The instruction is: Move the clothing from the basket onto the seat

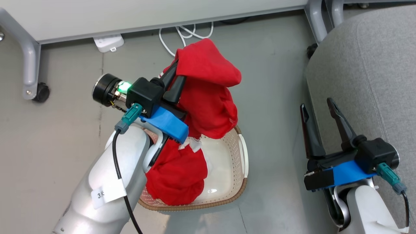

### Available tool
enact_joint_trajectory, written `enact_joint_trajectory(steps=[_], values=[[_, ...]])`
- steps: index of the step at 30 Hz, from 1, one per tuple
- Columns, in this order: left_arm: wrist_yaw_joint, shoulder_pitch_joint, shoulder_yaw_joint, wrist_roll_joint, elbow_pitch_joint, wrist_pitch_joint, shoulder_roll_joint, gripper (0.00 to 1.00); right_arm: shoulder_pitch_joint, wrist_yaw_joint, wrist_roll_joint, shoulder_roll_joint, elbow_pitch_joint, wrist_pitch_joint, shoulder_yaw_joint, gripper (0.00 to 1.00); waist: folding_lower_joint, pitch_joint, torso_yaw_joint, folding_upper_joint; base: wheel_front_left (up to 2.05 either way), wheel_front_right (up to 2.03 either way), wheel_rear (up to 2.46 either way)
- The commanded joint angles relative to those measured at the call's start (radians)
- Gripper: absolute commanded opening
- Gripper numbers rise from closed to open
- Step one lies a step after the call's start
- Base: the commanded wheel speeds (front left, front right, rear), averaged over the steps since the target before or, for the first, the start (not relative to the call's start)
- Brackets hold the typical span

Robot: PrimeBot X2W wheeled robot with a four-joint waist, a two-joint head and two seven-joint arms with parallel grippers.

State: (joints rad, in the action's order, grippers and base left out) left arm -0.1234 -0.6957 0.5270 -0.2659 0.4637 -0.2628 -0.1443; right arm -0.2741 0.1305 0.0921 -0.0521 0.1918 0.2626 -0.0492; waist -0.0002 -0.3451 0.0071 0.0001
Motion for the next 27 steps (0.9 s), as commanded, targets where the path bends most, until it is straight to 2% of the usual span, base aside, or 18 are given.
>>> enact_joint_trajectory(steps=[1,11,27], values=[[-0.004,-0.022,-0.008,0.008,-0.013,-0.003,0.007,0.0,0.022,0.0,0.006,0.001,0.006,0.003,0.002,1.0,0.0002,0.026,0.01,-0.0001,0.0,0.0,0.0],[-0.007,-0.075,0.038,0.012,-0.042,-0.003,0.024,0.0,0.075,0.0,0.027,0.002,0.018,0.003,0.008,1.0,0.0002,0.116,0.022,-0.0001,0.0,0.0,0.0],[-0.007,-0.084,0.121,-0.05,-0.009,-0.003,0.018,0.0,0.12,0.0,0.036,0.002,0.019,0.003,0.009,1.0,0.0002,0.174,0.041,-0.0001,0.0,0.0,0.0]])
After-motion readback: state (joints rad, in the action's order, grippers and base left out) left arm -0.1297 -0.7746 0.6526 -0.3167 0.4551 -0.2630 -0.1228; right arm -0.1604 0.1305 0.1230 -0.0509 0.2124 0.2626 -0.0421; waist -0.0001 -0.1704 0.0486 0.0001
